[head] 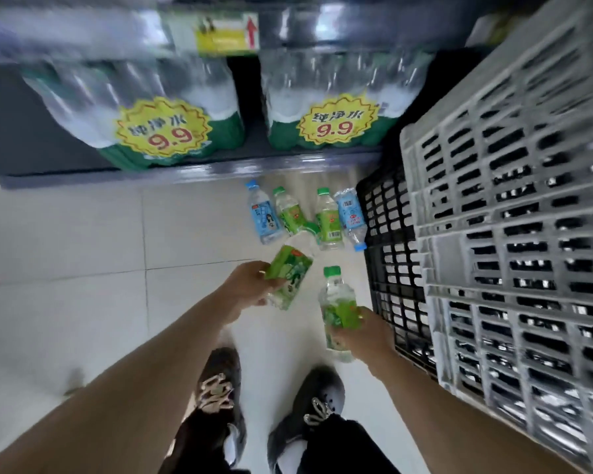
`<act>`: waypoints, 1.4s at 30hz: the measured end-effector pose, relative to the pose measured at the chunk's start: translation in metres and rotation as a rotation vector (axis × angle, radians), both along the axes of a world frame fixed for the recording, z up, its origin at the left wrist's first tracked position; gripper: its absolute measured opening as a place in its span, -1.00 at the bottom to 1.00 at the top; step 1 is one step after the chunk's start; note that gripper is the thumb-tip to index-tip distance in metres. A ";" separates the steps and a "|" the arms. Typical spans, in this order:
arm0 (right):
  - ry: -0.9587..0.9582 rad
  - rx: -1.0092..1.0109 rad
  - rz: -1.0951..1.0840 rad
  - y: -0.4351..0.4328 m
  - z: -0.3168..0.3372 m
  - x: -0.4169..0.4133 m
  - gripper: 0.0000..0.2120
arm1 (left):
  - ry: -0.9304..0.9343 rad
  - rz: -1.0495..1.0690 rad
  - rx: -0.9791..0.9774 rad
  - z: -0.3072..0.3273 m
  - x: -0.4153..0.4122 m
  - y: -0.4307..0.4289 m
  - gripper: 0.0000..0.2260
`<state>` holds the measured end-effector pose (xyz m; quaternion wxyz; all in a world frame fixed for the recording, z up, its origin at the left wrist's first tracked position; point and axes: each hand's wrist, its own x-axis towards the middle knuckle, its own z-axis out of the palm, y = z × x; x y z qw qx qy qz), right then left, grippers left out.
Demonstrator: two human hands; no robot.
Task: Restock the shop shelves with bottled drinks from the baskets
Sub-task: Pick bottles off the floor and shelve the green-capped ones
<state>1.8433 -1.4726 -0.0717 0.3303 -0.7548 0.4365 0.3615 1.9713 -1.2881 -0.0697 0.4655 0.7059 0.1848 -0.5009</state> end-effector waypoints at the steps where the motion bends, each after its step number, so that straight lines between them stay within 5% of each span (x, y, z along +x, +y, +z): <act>1: -0.054 0.053 -0.078 0.004 0.018 0.007 -0.63 | 0.003 0.039 -0.022 0.020 0.002 0.008 -0.75; 10: -0.356 0.341 -0.260 0.041 0.210 0.092 -0.62 | -0.050 0.395 -0.240 0.210 0.011 0.062 -0.49; 12: -0.401 0.376 -0.258 0.046 0.249 0.107 -0.66 | -0.092 0.430 -0.258 0.247 0.014 0.071 -0.57; 17: -0.520 0.436 -0.186 0.061 0.348 0.133 -0.64 | -0.172 0.516 -0.296 0.340 0.016 0.090 -0.80; 25: -0.654 0.598 -0.012 0.089 0.479 0.160 -0.51 | -0.324 0.634 -0.425 0.456 0.008 0.118 -0.77; 32: -0.760 0.647 0.126 0.124 0.562 0.185 -0.33 | -0.461 0.727 -0.559 0.536 0.013 0.158 -0.53; 36: -0.805 0.667 0.203 0.154 0.599 0.200 -0.63 | -0.536 0.759 -0.620 0.566 0.020 0.189 -0.45; 42: -0.864 0.669 0.275 0.219 0.650 0.231 -0.68 | -0.643 0.762 -0.629 0.601 0.039 0.252 -0.47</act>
